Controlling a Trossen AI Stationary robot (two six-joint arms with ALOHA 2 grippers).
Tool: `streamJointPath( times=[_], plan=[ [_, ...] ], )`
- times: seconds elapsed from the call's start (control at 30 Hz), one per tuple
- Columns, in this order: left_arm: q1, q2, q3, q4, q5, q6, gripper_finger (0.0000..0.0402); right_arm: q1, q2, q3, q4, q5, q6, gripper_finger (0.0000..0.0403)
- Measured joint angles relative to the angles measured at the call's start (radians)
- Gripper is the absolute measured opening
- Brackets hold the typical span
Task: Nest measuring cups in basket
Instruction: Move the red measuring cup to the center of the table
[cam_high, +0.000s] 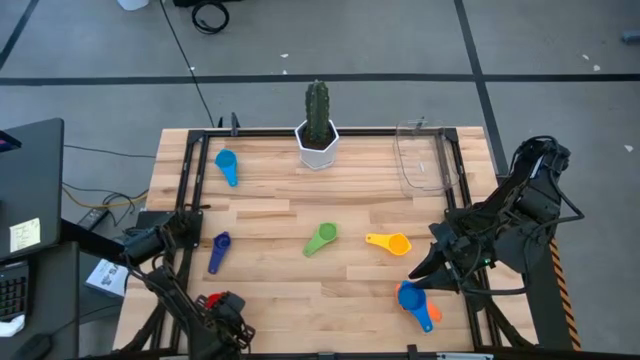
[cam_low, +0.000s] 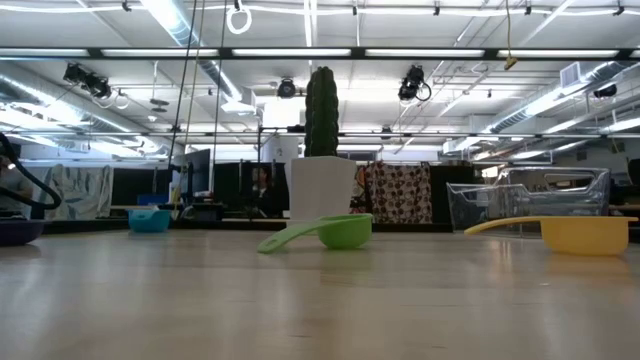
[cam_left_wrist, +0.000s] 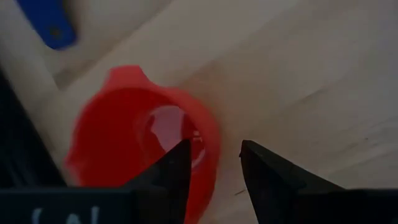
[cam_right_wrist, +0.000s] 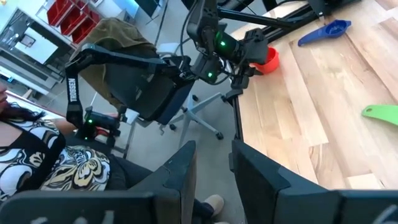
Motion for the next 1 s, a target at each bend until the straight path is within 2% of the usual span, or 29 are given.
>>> streamJointPath(
  times=[0.17, 0.4, 0.63, 0.8, 1.0],
  plan=[
    [0.005, 0.001, -0.051, 0.027, 0.011, 0.007, 0.0133, 0.000, 0.000, 0.000, 0.000, -0.024, 0.001, 0.0110],
    [0.005, 0.001, -0.066, 0.045, 0.008, 0.160, 0.0113, 0.000, 0.003, 0.000, 0.027, -0.089, 0.000, 0.0110],
    [0.010, 0.001, -0.066, 0.052, -0.010, 0.209, 0.0017, 0.000, 0.003, 0.000, 0.037, -0.106, 0.001, 0.0110],
    [0.029, 0.001, -0.066, 0.076, -0.036, 0.248, 0.0015, 0.000, 0.003, 0.000, 0.037, -0.113, -0.006, 0.0110],
    [0.101, -0.005, -0.063, 0.159, -0.070, 0.450, 0.0014, -0.011, 0.003, 0.000, 0.033, -0.109, -0.008, 0.0110]
  ],
)
